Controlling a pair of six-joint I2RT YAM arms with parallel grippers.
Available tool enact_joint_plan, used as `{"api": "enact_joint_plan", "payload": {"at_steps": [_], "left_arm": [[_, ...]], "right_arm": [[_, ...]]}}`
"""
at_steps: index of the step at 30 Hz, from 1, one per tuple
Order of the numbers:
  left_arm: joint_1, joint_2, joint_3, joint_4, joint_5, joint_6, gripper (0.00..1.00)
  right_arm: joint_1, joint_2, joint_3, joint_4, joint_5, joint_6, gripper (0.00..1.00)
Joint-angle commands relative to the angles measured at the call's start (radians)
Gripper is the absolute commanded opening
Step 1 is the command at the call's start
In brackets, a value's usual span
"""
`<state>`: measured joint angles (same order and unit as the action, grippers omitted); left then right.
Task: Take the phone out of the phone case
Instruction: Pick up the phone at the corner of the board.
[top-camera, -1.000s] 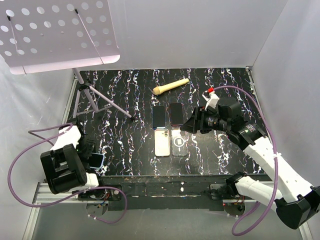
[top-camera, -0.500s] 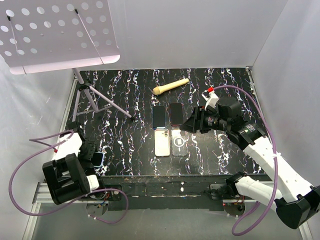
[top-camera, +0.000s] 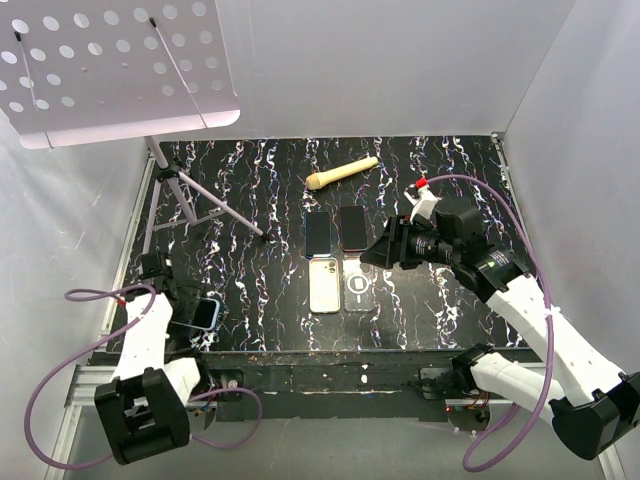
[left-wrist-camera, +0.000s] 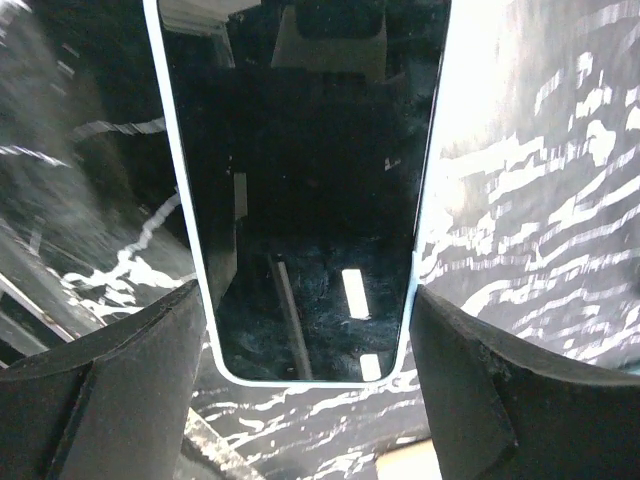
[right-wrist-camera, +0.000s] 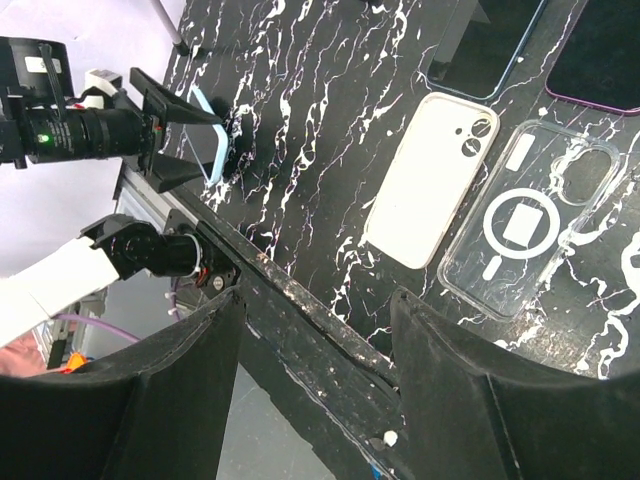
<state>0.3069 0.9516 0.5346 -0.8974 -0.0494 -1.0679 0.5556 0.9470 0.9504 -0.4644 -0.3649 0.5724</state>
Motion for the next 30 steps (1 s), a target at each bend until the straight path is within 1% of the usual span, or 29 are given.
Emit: {"api": "enact_joint_plan", "payload": {"at_steps": [1, 3, 4, 5, 7, 9, 11, 13, 14, 15, 16, 19, 21, 24, 27, 30], "left_arm": [[-0.153, -0.040, -0.015, -0.003, 0.164, -0.098, 0.01], [-0.259, -0.056, -0.007, 0.008, 0.200, -0.182, 0.00], [-0.291, -0.060, 0.005, 0.017, 0.207, -0.217, 0.00], [-0.381, -0.072, 0.019, 0.029, 0.203, -0.257, 0.00], [-0.466, -0.102, 0.054, 0.051, 0.184, -0.328, 0.00], [-0.524, -0.125, 0.094, 0.057, 0.178, -0.397, 0.00], [-0.575, -0.126, 0.140, 0.058, 0.189, -0.461, 0.00], [-0.612, -0.119, 0.188, 0.074, 0.203, -0.513, 0.00], [-0.632, -0.114, 0.203, 0.078, 0.207, -0.532, 0.00], [-0.647, -0.111, 0.218, 0.081, 0.210, -0.555, 0.00], [-0.663, -0.108, 0.228, 0.090, 0.214, -0.579, 0.00], [-0.696, -0.099, 0.252, 0.117, 0.226, -0.627, 0.00], [-0.710, -0.083, 0.257, 0.141, 0.252, -0.653, 0.00], [-0.745, -0.077, 0.274, 0.161, 0.263, -0.688, 0.00], [-0.764, -0.076, 0.292, 0.170, 0.267, -0.704, 0.00], [-0.784, -0.067, 0.297, 0.184, 0.269, -0.737, 0.00]], "right_arm": [[-0.005, -0.008, -0.027, 0.056, -0.003, 0.007, 0.66], [-0.005, 0.002, -0.029, 0.043, -0.003, -0.003, 0.66], [-0.005, 0.007, -0.029, 0.037, -0.005, -0.011, 0.66], [-0.003, 0.007, -0.036, 0.053, -0.015, -0.012, 0.66], [0.006, 0.013, -0.062, 0.099, -0.042, -0.006, 0.66], [0.055, 0.022, -0.078, 0.144, -0.030, -0.003, 0.66], [0.137, 0.036, -0.102, 0.217, 0.004, 0.030, 0.66], [0.220, 0.055, -0.137, 0.350, 0.038, 0.095, 0.67], [0.280, 0.070, -0.151, 0.444, 0.064, 0.124, 0.69], [0.315, 0.094, -0.148, 0.496, 0.096, 0.148, 0.73], [0.354, 0.117, -0.138, 0.515, 0.133, 0.161, 0.74], [0.444, 0.180, -0.081, 0.532, 0.254, 0.184, 0.75], [0.484, 0.235, -0.036, 0.515, 0.338, 0.195, 0.74], [0.520, 0.315, 0.028, 0.480, 0.424, 0.213, 0.74], [0.541, 0.375, 0.059, 0.504, 0.451, 0.216, 0.72], [0.569, 0.458, 0.135, 0.465, 0.504, 0.207, 0.70]]}}
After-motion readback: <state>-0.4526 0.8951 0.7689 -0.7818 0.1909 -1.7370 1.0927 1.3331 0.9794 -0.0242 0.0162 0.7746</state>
